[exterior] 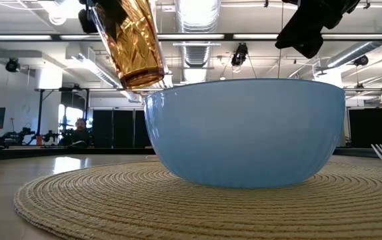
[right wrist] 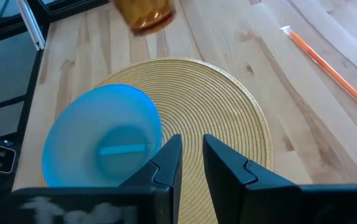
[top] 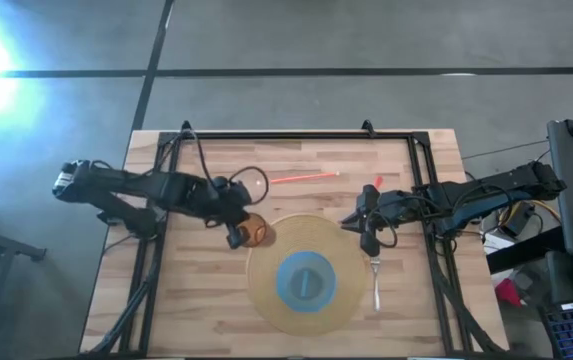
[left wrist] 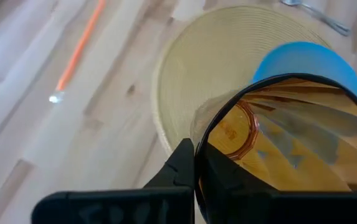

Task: Pick & Place Utensil
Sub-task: Put the cup on the mat

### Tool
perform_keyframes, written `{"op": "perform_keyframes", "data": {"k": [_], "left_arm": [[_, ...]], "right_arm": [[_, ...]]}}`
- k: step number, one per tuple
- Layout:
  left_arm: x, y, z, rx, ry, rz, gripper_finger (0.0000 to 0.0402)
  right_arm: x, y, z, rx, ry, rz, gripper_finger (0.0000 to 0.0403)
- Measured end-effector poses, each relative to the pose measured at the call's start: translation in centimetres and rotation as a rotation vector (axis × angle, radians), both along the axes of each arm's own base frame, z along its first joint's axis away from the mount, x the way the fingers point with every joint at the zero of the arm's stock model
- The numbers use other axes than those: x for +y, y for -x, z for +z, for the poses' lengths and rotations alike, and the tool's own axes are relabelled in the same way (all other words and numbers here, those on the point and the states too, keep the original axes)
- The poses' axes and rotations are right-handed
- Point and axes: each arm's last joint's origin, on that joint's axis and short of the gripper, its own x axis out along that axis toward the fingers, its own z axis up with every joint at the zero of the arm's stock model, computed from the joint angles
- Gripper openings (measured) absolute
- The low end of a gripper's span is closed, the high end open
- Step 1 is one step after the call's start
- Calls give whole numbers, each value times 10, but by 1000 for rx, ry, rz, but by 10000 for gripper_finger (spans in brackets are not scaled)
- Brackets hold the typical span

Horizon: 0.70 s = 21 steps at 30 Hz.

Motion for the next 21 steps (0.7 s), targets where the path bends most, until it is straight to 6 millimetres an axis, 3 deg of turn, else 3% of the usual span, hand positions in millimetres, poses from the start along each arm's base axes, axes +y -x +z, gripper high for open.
{"op": "perform_keyframes", "data": {"k": [8,21], "left_arm": [[21,4,19,38,71,104,6],[17,-31,-20,248,158,56,7]], "right_arm": [[0,0,0,1,2,2,53],[0,0,0,4,3,2,54]]}}
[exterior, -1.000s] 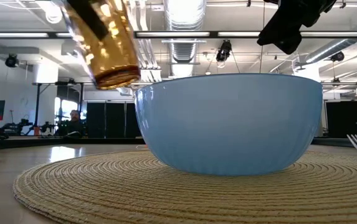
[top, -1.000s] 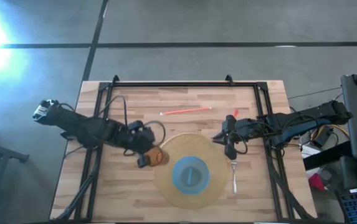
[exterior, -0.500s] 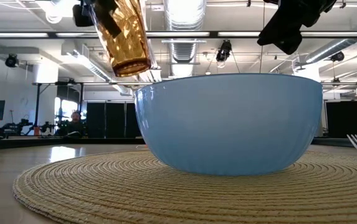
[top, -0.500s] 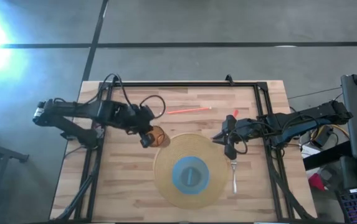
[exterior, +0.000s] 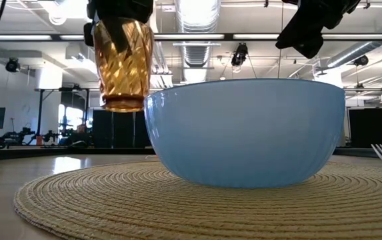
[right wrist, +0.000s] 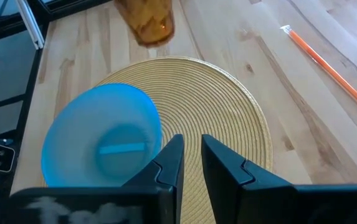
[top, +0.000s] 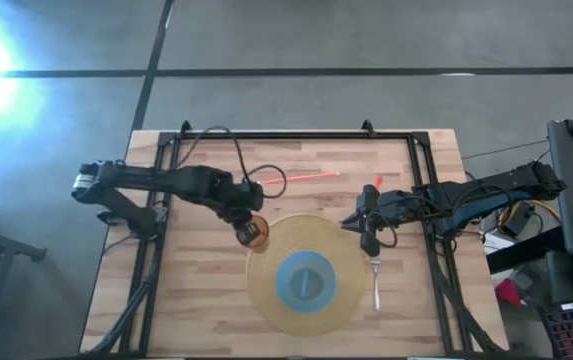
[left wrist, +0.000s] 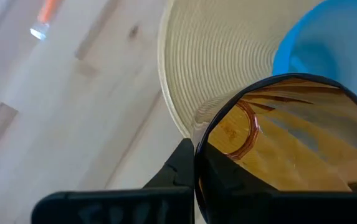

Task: Pick & Place Utensil
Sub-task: Put the cup on the mat

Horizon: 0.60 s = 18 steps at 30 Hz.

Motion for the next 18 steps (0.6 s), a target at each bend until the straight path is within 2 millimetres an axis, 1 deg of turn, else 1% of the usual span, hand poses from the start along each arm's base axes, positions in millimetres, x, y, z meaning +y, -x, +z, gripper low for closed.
{"op": "perform_keyframes", "data": {"k": [6,12,18], "left_arm": [[-8,-13,-16,56,-8,-55,5],[-22,-22,-31,93,-63,-115,8],[-39,-33,-40,37,-85,-199,7]], "right_arm": [[0,0,0,0,4,3,52],[0,0,0,1,6,5,53],[0,0,0,0,13,10,54]]}}
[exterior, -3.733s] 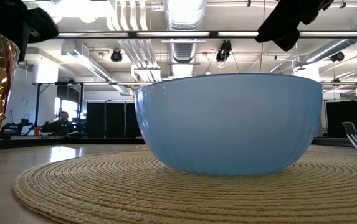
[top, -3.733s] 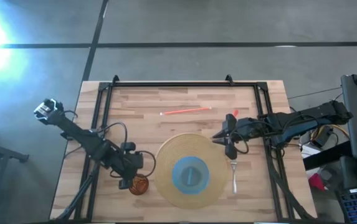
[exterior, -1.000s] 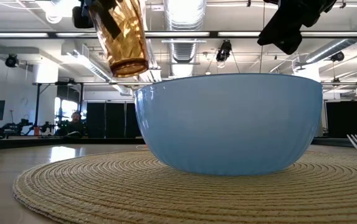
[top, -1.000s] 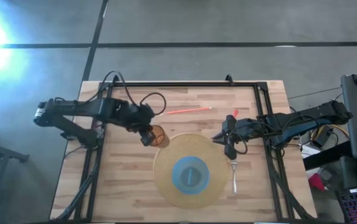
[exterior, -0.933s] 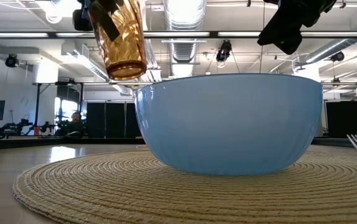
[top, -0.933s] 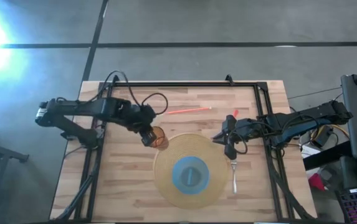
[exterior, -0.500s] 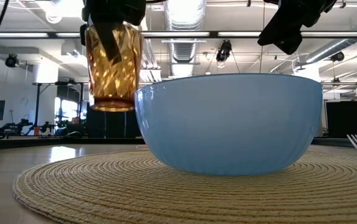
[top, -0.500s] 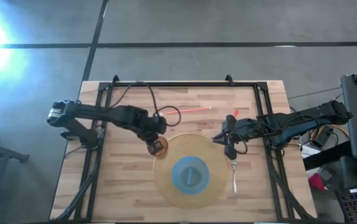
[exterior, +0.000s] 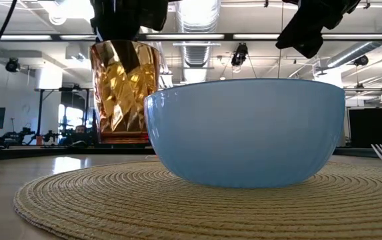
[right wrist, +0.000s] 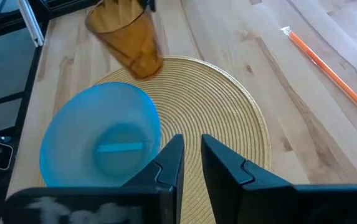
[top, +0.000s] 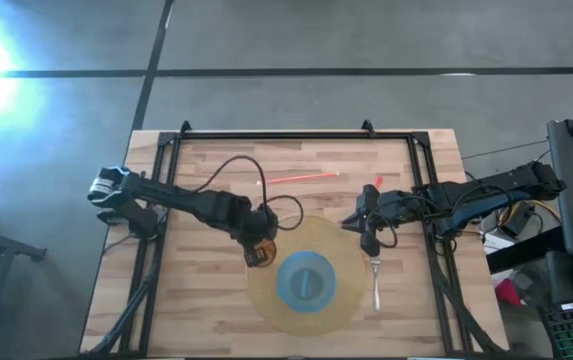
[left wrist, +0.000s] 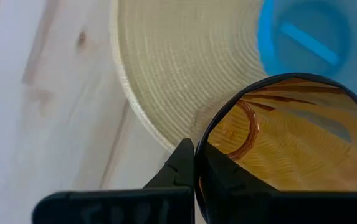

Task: Pick & Place Utensil
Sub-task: Put the cup on the mat

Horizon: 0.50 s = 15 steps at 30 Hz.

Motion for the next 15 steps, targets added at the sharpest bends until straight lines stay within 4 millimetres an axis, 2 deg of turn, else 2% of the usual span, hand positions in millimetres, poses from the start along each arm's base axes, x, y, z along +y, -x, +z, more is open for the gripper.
{"op": "perform_keyframes", "data": {"k": [11,15], "left_arm": [[-5,1,-5,8,-87,-5,8],[-5,2,-15,21,-100,1,10]], "right_arm": [[0,0,-2,5,1,0,54],[0,0,-2,6,-2,-2,52]]}}
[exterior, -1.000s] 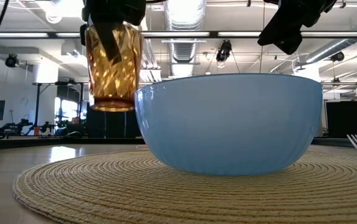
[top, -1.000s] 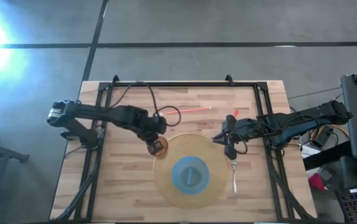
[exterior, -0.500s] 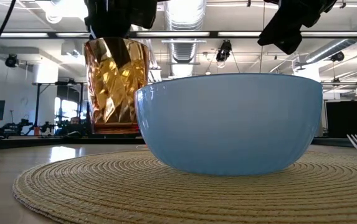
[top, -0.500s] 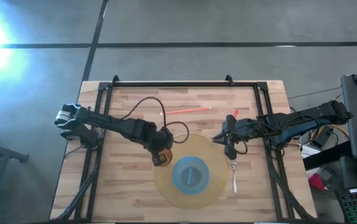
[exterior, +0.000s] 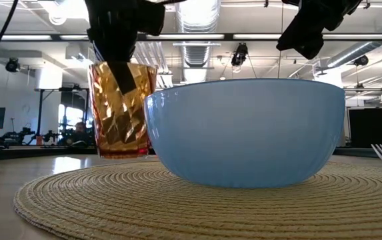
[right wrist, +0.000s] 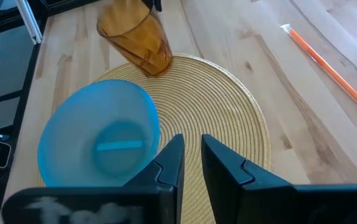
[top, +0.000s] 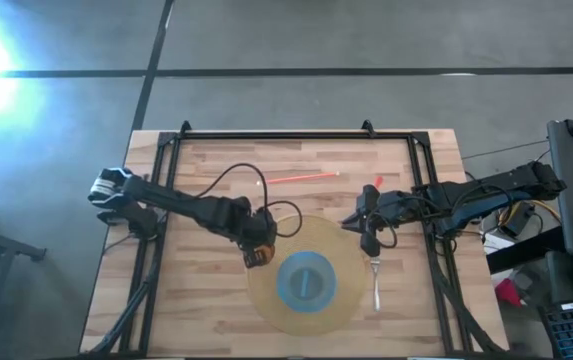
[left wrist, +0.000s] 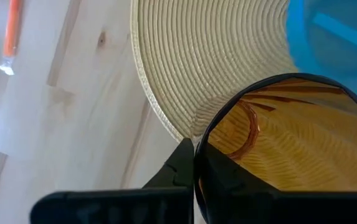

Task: Pick & Place Utensil
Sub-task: Put the cup on the mat

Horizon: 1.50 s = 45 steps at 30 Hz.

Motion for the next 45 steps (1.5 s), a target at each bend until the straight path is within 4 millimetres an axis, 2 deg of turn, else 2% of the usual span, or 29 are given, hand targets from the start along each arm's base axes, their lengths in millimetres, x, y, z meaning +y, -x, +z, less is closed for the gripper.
{"op": "perform_keyframes", "data": {"k": [5,11,19,27,39,45], "left_arm": [[0,0,-11,-10,2,-19,4],[0,1,-10,-14,9,-31,14],[1,0,-10,-2,52,-54,6],[2,0,-10,-6,63,-28,30],[2,0,-10,-6,64,-23,28],[2,0,-10,-6,62,-23,52]], "right_arm": [[0,0,0,0,-7,-5,54],[0,0,0,0,-19,-14,49],[0,0,-1,2,-25,-19,48],[0,0,-1,2,-25,-18,48],[0,0,-1,2,-25,-19,48],[0,0,-1,2,-25,-18,48]]}}
